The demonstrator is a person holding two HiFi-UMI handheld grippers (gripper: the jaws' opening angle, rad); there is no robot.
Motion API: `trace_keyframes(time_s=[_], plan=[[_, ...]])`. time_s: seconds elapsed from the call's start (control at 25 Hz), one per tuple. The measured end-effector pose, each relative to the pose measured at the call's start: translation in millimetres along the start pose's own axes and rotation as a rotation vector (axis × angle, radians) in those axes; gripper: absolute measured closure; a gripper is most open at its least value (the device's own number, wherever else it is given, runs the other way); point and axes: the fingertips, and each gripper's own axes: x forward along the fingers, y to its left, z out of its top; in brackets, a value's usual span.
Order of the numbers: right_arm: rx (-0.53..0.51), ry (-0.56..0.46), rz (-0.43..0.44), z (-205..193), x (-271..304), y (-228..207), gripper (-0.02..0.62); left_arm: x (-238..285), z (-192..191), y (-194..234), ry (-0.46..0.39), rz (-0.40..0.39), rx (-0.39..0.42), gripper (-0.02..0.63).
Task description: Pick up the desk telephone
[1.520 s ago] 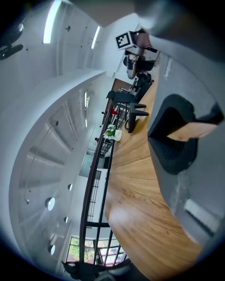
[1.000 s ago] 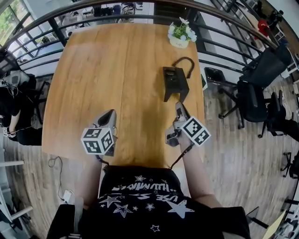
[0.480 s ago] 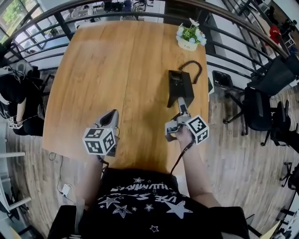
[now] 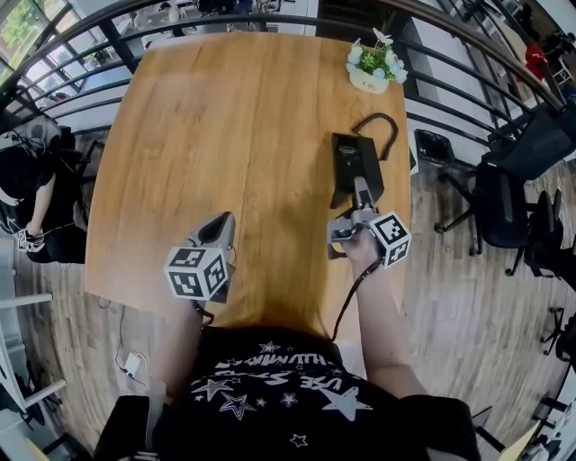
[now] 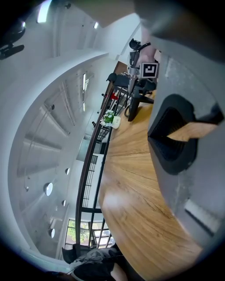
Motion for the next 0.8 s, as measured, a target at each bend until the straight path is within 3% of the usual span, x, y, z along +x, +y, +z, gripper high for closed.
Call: trace_keyframes(time_s=[0.4, 0.8], plan=[[0.007, -0.066, -0.065, 9, 18, -4, 0.318, -8, -4, 14, 0.016, 0.0, 0.002, 0.604], [-0.022, -0.07, -0.115, 9, 32, -11, 0.336, -10, -11, 23, 0.025, 0.0, -0.004, 0.604]])
